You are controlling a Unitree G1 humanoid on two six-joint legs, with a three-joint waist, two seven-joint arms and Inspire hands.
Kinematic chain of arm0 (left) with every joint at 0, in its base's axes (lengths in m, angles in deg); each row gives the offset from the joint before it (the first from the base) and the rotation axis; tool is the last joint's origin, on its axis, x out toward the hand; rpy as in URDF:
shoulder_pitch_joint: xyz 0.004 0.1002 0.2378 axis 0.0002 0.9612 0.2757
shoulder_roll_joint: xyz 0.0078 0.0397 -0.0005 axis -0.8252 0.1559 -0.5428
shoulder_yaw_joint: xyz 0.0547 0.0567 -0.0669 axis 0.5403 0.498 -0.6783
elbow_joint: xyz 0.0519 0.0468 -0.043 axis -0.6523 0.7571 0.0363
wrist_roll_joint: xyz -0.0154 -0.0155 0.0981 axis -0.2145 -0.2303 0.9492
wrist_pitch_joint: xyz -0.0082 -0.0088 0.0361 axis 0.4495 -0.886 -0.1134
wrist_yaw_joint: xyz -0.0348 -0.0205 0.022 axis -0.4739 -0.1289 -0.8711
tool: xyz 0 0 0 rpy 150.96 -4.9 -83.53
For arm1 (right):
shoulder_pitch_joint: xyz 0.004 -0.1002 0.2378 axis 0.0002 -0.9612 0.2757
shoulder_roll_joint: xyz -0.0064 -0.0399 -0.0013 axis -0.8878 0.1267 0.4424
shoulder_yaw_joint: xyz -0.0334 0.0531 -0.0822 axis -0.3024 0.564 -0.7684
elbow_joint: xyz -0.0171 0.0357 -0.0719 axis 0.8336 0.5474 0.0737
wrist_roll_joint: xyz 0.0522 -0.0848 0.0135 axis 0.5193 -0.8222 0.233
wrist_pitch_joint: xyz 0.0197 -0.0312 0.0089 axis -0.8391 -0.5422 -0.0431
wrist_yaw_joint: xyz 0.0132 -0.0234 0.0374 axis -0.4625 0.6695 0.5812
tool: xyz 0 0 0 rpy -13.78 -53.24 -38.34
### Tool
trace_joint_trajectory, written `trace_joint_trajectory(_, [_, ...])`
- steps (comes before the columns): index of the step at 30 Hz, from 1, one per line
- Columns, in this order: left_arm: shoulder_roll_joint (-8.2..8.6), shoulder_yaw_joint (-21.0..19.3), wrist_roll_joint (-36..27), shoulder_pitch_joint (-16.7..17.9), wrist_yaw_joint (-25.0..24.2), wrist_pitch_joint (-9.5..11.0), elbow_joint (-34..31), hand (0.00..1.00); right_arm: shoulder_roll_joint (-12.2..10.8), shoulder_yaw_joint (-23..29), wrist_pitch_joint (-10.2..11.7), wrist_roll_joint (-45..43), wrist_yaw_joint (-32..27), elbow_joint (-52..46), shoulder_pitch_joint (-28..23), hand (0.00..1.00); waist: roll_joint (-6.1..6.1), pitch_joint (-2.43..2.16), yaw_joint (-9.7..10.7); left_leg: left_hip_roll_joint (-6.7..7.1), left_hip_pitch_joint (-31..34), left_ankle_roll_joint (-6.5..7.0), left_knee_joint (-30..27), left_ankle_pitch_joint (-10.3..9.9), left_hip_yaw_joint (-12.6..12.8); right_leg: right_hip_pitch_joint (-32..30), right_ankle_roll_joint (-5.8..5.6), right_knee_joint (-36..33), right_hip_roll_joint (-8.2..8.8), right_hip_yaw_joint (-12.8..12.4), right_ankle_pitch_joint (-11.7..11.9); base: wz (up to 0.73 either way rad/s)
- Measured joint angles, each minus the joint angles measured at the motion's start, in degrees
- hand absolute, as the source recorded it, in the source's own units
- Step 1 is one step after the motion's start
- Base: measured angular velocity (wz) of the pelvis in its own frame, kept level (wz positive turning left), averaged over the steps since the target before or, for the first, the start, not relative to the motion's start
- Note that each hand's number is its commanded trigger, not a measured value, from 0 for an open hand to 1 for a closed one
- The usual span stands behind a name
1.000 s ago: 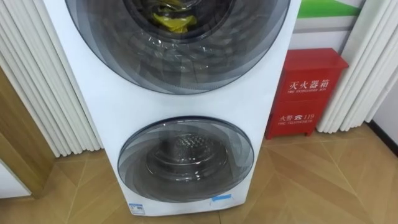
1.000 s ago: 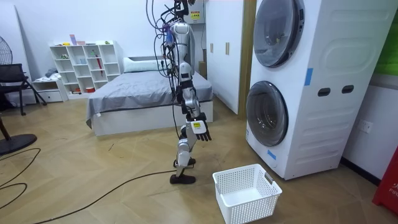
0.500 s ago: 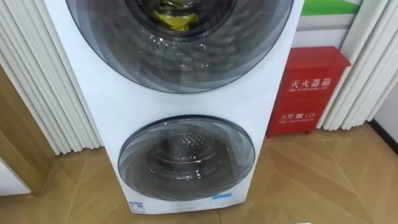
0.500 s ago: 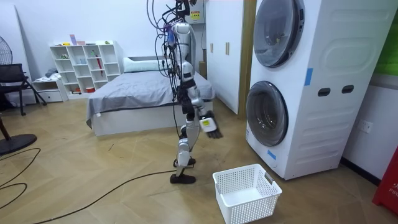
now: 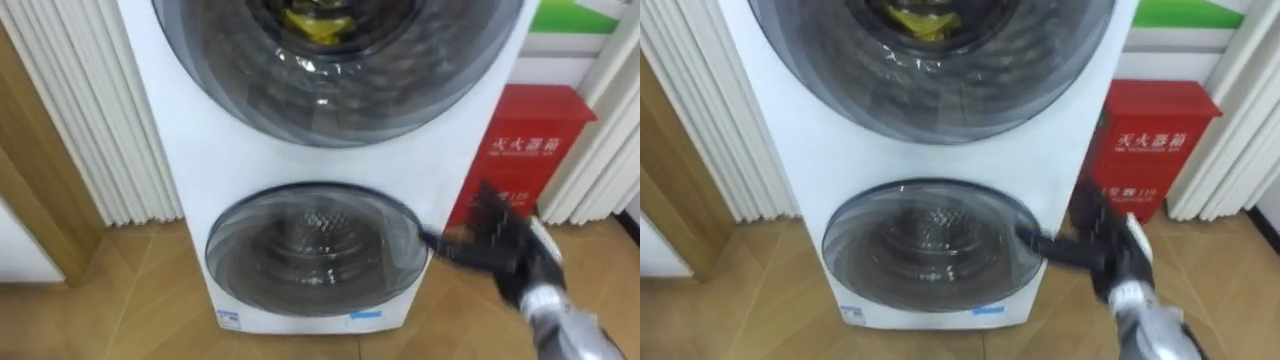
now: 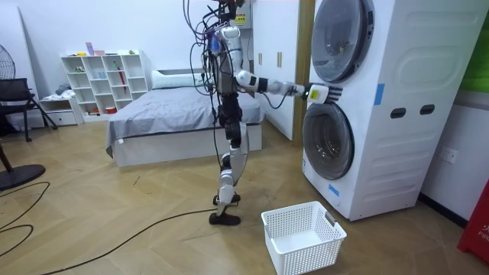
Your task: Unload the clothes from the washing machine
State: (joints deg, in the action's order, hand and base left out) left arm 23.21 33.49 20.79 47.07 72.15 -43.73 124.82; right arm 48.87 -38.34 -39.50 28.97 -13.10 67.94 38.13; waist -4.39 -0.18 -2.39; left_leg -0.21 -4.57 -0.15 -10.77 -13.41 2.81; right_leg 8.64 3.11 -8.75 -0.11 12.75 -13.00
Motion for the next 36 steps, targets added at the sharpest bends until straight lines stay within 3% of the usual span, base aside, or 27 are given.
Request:
trace_joint_trajectory(2, [-0.56,0.0,2.3,0.3,0.2,-0.9,0.0,0.0,1.3,0.0,0.0,-0.6,-1.3,-1.0,2.0,0.0,-0.18,-0.12,-0.9,-0.12,-0.8,0.01,0.5,0.0,-1.0,0.2,0.0,-0.4,-0.19,0.0,0.0,-0.04])
trace_joint_trajectory(3, [-0.66,0.1,3.8,0.1,0.3,-1.6,-0.2,0.0,2.2,0.0,0.0,-1.5,-2.3,-1.4,2.8,0.0,0.35,0.08,-1.6,-1.25,-2.2,0.12,1.6,0.4,-3.9,-1.0,-0.18,-4.2,-0.6,0.2,-0.1,-0.3])
trace_joint_trajectory(4, [-1.01,0.4,4.8,0.4,0.5,-1.8,-0.8,0.0,2.2,-0.1,0.0,-1.8,-2.9,-1.9,3.8,0.0,1.24,0.36,-2.4,-2.62,-2.8,0.08,1.8,0.6,-9.6,-4.5,-1.68,-5.7,-1.64,-1.5,-1.3,-0.53])
trace_joint_trajectory(5, [-1.29,0.2,5.4,0.7,0.6,-1.8,-1.2,0.0,2.1,-0.2,0.0,-1.9,-3.0,-2.7,4.4,0.0,1.12,0.33,-3.1,-3.07,-2.5,0.02,1.8,0.6,-11.5,-6.8,-0.81,-3.3,-1.98,-2.6,-0.4,-0.64])
trace_joint_trajectory(6, [-1.24,-0.8,7.1,0.9,0.6,-2.5,-1.3,0.0,2.1,-0.5,0.0,-1.7,-3.5,-4.7,5.4,0.0,1.05,0.05,-3.0,-4.32,-1.6,-1.79,1.6,-0.3,-12.2,-9.4,0.89,-2.4,-1.75,-1.0,5.2,-0.18])
trace_joint_trajectory(7, [-1.22,-0.6,8.1,0.9,0.5,-3.5,-1.1,0.0,2.7,-0.6,0.1,-1.1,-4.8,-5.5,5.6,0.0,0.94,0.08,-1.7,-4.83,-1.5,-2.97,1.7,-0.2,-8.6,-8.5,1.07,-2.1,-1.94,1.3,5.7,0.09])
trace_joint_trajectory(9, [-1.1,0.4,8.1,0.2,0.2,-4.3,-1.3,0.0,3.2,-0.1,0.1,-0.4,-7.0,-5.4,5.8,0.0,0.89,0.16,-1.3,-5.12,-2.0,-3.04,2.2,0.0,-3.0,-6.6,1.07,-1.2,-1.92,1.4,5.7,0.38])
trace_joint_trajectory(10, [-1.16,0.7,8.2,0.0,0.3,-4.5,-1.7,0.0,3.3,0.0,0.1,-0.3,-7.7,-5.5,6.0,0.0,0.71,0.19,-1.0,-5.13,-2.0,-2.92,2.3,0.2,-1.5,-6.0,1.04,-0.8,-1.9,1.2,5.7,0.36])
trace_joint_trajectory(12, [-1.17,0.7,8.2,-0.8,0.3,-5.4,-2.0,0.0,3.3,0.1,0.0,0.7,-8.1,-5.7,6.4,0.0,0.29,0.1,-1.2,-4.94,-2.1,-2.42,2.6,0.5,-1.3,-6.2,0.99,-0.8,-1.87,1.1,5.7,0.23])
trace_joint_trajectory(15, [-1.16,0.7,8.6,-0.4,0.3,-7.0,-2.4,0.0,3.3,0.2,-1.8,1.8,-9.6,-6.6,7.3,0.0,-0.27,-0.2,-2.6,-4.09,-1.9,-2.24,2.5,0.6,-1.4,-6.5,0.91,-0.8,-1.63,0.8,5.7,-0.07])
trace_joint_trajectory(19, [-1.17,0.1,9.7,1.2,0.2,-8.4,-4.5,0.0,3.3,0.2,-2.9,1.7,-10.1,-6.5,9.2,0.0,-0.18,-0.14,-2.6,-3.54,-1.7,-1.93,2.5,0.8,-1.4,-6.6,0.29,-0.9,-1.11,0.9,5.4,-0.01])
trace_joint_trajectory(23, [-1.13,0.0,11.0,0.5,0.2,-8.8,-4.5,0.0,4.0,0.1,-4.1,1.8,-10.8,-5.9,11.7,0.0,0.24,0.2,-2.6,-3.4,-1.5,-1.6,2.4,1.0,-1.4,-6.7,0.26,-0.8,-0.95,1.4,5.3,0.02])
trace_joint_trajectory(29, [-1.13,0.1,11.5,0.3,0.3,-9.1,-4.6,0.0,4.2,0.1,-4.1,1.9,-11.4,-5.9,12.2,0.0,-0.5,0.59,-2.6,-3.07,-0.9,-1.53,1.2,1.1,-1.4,-6.7,0.46,-1.0,-0.52,1.8,4.5,0.04])
trace_joint_trajectory(36, [-1.18,0.7,11.4,0.8,0.1,-9.2,-4.6,0.0,4.2,0.1,-4.1,0.7,-12.7,-5.9,12.8,0.0,-1.17,0.29,-2.6,-2.96,-0.6,-1.53,1.2,1.1,-1.4,-6.8,0.46,-0.9,-0.48,1.8,4.5,0.01])
